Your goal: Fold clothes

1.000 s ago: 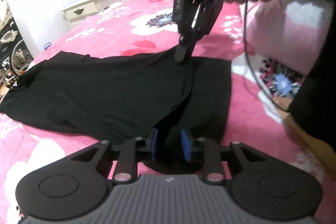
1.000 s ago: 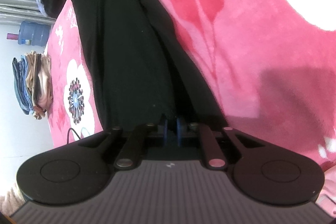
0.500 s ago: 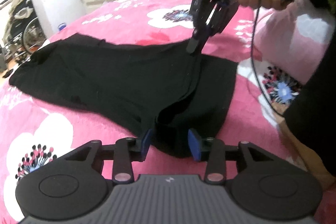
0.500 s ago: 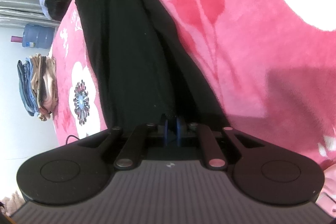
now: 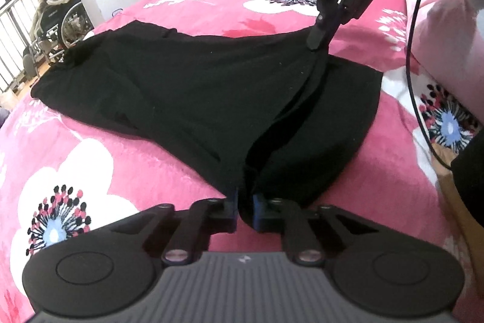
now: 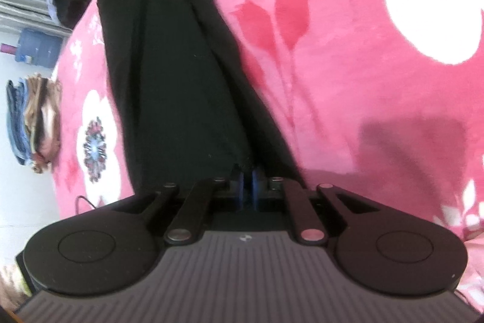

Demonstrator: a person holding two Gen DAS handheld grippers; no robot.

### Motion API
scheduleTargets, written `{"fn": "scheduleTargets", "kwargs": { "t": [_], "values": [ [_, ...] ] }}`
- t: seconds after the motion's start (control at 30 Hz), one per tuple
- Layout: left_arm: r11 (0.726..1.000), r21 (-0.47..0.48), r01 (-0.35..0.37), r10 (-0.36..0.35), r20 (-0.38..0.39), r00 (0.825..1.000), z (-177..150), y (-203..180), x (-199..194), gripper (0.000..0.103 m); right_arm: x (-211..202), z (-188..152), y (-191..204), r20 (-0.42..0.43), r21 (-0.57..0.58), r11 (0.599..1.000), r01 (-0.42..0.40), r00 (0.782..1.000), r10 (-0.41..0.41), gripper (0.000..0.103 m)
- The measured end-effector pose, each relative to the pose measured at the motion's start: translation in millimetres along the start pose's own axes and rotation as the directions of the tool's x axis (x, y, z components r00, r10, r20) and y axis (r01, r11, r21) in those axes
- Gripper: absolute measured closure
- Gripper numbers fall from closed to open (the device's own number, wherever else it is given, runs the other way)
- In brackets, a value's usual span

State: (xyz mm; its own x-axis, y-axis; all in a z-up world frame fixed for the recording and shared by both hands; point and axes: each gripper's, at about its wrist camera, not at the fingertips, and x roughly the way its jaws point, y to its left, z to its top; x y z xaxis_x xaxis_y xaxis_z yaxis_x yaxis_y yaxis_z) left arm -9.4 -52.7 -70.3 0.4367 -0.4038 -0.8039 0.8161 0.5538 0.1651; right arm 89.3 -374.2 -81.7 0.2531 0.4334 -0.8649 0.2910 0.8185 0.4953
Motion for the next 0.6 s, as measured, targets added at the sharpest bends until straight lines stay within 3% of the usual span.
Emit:
{"fn": "scheduleTargets", "kwargs": {
  "t": [0.3, 0.6],
  "values": [
    [0.980, 0.177, -0.086, 0.072, 0.084, 0.994, -18, -16, -20, 0.097, -21, -21, 3, -0.002, -0.039, 0.998, 0.052, 0.999, -0.052, 0.101],
    [0.963, 0.248, -0.102, 0.088, 0.068, 0.994, -27, -26, -18, 0.097, -4, -45, -11, -0.093, 0.027, 0.999, 0.042, 0.995, -0.039, 0.101]
  ]
}}
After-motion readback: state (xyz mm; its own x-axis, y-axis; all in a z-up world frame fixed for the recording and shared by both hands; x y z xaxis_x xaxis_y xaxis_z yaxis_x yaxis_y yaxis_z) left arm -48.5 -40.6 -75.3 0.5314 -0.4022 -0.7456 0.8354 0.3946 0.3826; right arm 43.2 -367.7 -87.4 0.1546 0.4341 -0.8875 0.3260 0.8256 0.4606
